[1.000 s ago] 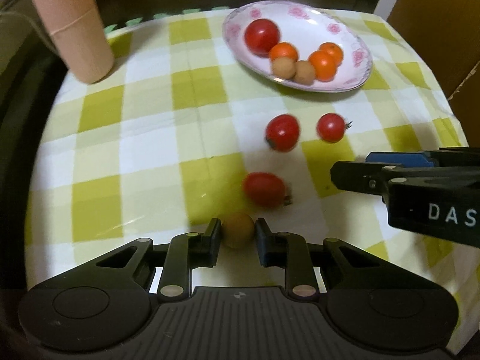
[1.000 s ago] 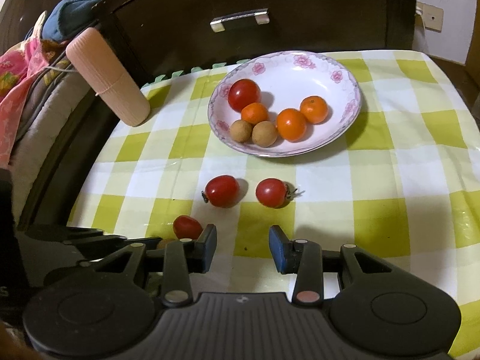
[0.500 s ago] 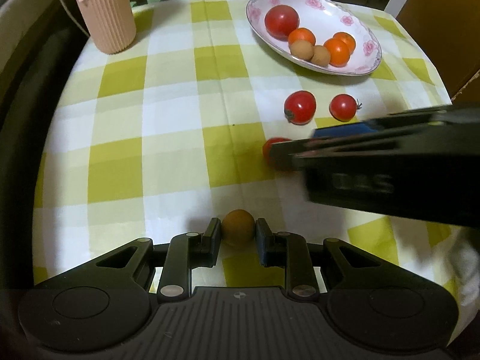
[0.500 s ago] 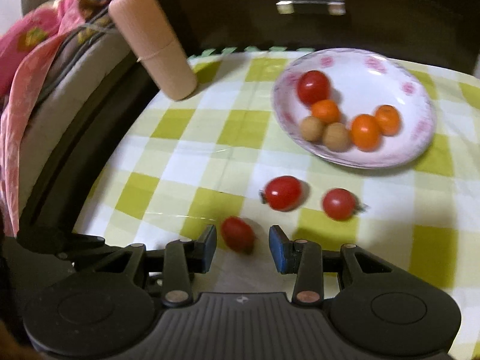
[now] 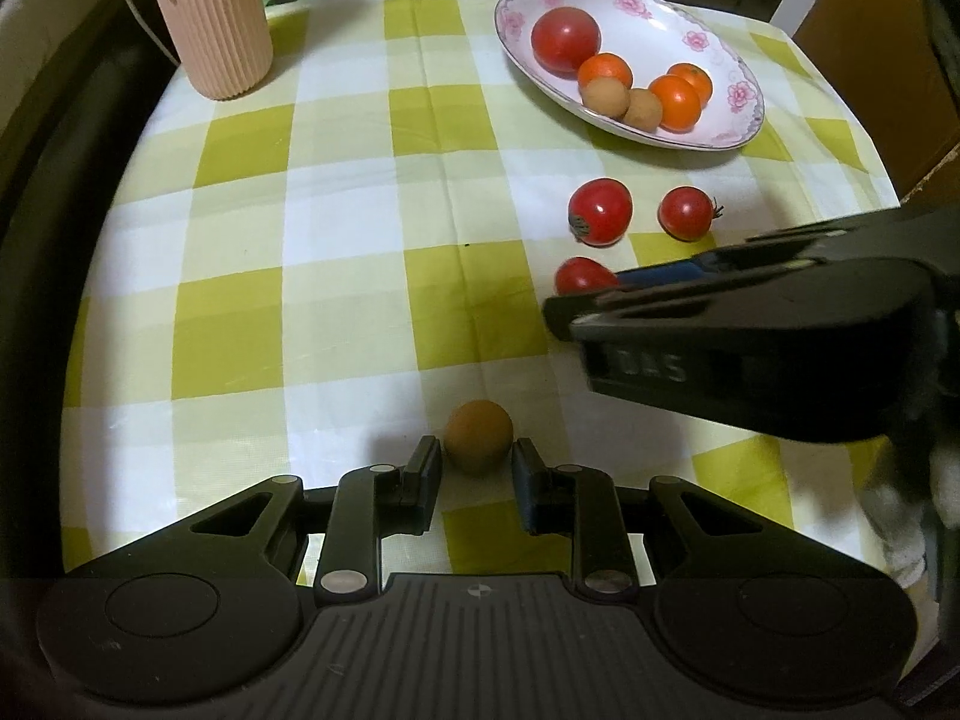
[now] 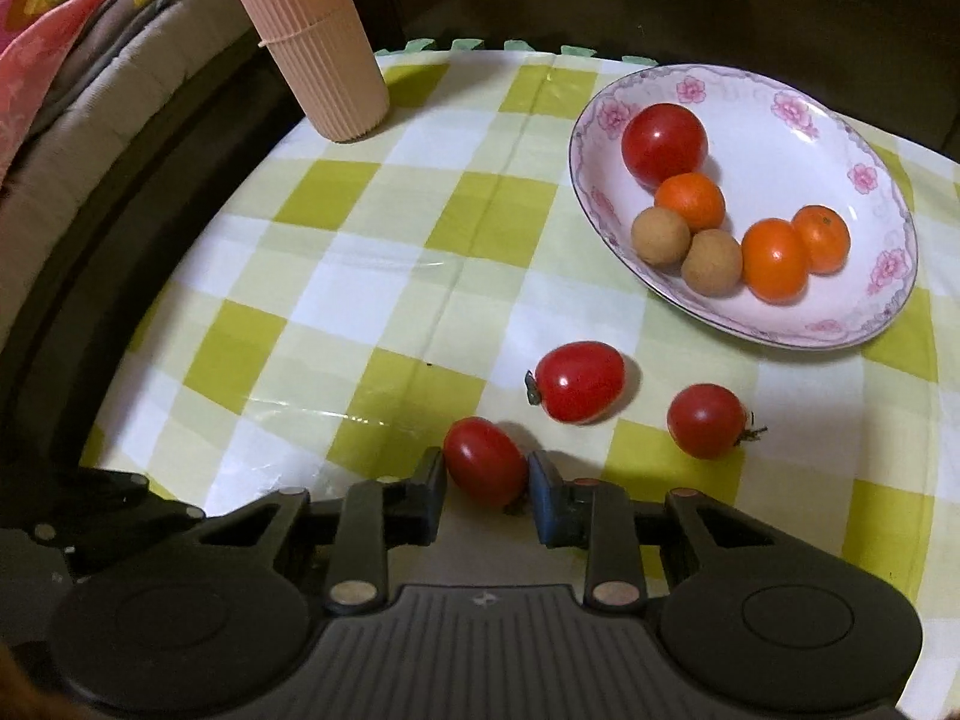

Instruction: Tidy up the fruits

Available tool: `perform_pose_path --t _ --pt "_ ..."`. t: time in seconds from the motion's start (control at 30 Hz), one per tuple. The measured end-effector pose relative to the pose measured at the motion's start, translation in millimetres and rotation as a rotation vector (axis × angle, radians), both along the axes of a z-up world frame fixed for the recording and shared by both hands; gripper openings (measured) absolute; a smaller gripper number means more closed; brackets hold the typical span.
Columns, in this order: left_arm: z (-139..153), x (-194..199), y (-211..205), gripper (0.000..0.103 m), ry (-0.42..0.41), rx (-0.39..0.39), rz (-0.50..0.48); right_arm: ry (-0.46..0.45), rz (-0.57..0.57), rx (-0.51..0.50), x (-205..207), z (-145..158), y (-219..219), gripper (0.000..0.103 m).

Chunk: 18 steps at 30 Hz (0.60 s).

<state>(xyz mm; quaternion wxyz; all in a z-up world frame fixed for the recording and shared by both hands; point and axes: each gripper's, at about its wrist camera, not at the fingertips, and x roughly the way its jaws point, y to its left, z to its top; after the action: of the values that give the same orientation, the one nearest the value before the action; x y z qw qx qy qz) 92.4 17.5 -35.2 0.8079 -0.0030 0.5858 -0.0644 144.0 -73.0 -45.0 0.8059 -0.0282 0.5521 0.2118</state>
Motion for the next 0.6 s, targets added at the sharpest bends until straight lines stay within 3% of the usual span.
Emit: perform_pose_path --t 0.17,0.33,0.6 --pt "-0.4 -0.5 -0.8 0.034 -0.003 -0.002 -0.006 -0.006 -0.032 0.01 -10.1 8.7 -19.5 0.028" --pt "0.3 -1.9 -5.9 0.038 -0.01 -0.002 -0.025 -0.006 -0.043 -0.045 -36.8 22.7 -48.2 0.028" --pt "0.3 -1.5 -8.2 0.046 -0.026 -0.001 -0.015 0.015 -0.118 -0.051 -62.4 14.6 -76.1 0.029"
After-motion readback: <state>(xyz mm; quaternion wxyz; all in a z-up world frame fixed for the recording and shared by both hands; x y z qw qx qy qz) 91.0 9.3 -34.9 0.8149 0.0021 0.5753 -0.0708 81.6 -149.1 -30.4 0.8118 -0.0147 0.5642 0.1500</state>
